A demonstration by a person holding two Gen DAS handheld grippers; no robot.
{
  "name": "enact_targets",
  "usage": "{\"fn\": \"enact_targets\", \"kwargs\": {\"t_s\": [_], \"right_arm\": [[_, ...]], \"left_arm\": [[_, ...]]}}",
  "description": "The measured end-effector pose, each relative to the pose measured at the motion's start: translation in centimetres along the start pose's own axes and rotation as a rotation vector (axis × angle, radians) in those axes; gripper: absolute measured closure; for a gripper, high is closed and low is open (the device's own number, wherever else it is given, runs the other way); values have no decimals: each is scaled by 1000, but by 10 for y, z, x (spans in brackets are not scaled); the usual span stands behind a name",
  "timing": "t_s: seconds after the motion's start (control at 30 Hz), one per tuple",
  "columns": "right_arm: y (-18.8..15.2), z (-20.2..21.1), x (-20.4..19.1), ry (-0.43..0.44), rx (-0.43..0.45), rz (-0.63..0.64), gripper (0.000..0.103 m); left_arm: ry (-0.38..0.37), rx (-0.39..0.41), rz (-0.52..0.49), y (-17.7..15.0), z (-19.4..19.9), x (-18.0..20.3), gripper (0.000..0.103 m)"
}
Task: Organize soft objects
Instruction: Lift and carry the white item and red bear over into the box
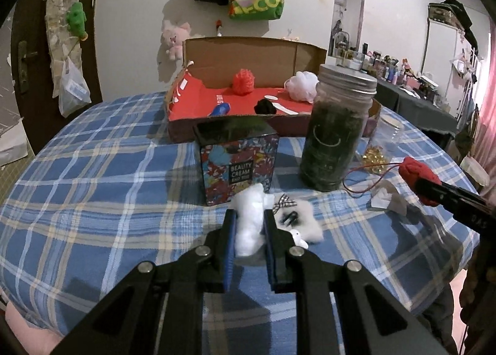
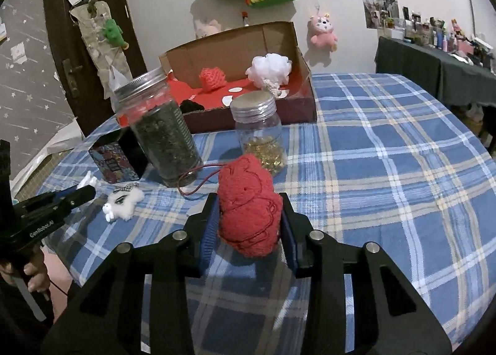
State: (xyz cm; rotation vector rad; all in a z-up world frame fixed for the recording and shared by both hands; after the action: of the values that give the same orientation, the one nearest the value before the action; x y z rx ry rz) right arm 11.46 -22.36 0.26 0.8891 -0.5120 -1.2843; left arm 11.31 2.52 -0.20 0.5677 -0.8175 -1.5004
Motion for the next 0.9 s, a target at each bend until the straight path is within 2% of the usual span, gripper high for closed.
{"fn": "enact_targets", "kwargs": {"t_s": [0.33, 0.67, 0.9], "right_arm": [[12, 13, 8, 3, 43, -37, 68], [43, 32, 26, 16, 116, -97, 68], [69, 28, 34, 23, 135, -101, 68]], "left_arm": [[6, 46, 1, 20, 15, -4, 85], [12, 92, -1, 50, 25, -8, 85], [8, 86, -6, 67, 17, -10, 85]]}}
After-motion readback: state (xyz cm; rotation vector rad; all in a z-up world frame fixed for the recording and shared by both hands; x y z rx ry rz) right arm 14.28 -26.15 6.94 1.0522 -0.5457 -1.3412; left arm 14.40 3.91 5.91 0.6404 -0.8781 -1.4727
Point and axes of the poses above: each gripper's, at about its wrist camera, not at the fingertips, and z roughly against the way its jaws point, x to its right, y to its top, the point moved 8 cm from there along -z, roughly the way its jaws point, and after that the axes turned 5 degrees about z, right-handed, at the moved point
